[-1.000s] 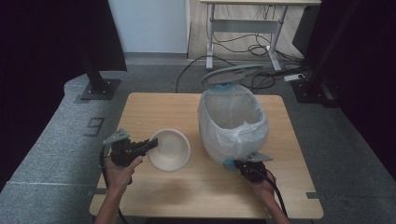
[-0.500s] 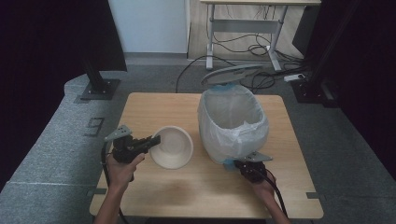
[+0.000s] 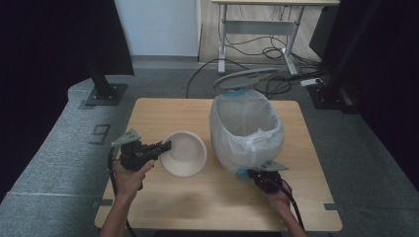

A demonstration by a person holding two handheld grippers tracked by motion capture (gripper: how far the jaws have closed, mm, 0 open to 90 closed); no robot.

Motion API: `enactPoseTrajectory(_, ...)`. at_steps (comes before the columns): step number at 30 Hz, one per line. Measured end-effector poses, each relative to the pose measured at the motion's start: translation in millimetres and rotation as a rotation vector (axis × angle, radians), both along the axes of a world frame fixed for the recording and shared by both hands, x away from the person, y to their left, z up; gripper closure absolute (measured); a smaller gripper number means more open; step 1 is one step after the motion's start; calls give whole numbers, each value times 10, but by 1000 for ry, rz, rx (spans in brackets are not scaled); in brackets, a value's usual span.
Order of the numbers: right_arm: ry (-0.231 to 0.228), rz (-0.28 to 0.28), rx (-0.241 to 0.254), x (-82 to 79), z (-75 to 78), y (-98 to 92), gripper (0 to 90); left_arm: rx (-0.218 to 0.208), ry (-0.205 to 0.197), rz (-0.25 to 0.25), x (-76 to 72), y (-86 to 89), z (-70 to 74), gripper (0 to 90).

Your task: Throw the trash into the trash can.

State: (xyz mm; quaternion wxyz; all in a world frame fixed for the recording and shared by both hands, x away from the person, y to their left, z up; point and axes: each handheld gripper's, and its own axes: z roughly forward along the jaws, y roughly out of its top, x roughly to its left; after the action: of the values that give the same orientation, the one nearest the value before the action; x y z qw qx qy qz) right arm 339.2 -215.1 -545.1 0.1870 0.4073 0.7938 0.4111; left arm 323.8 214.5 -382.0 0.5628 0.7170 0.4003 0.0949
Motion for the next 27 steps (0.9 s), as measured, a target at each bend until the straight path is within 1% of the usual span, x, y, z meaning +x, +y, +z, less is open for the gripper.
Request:
enactPoseTrajectory(4,0,1,0,0,0,0,897,0,-15,-9,-5,-42,54,836)
enactPoseTrajectory(9,-1,1,-1,0,0,1,897,3,-23,-19,0,-85,110,836)
enactPoseTrajectory(17,3,0,5,0,-1,-3,897,-6,-34,-32,28,-148,196,836)
enactPoseTrajectory(22,3,0,5,0,-1,-3,897,-4,-38,-39,41,-185,225,836)
enactPoseTrajectory(23,3,0,5,0,-1,-3,897,2,-39,-42,49,-197,232,836)
enactPoseTrajectory(27,2,1,5,0,-2,-4,897,-1,-41,-46,60,-241,243,836)
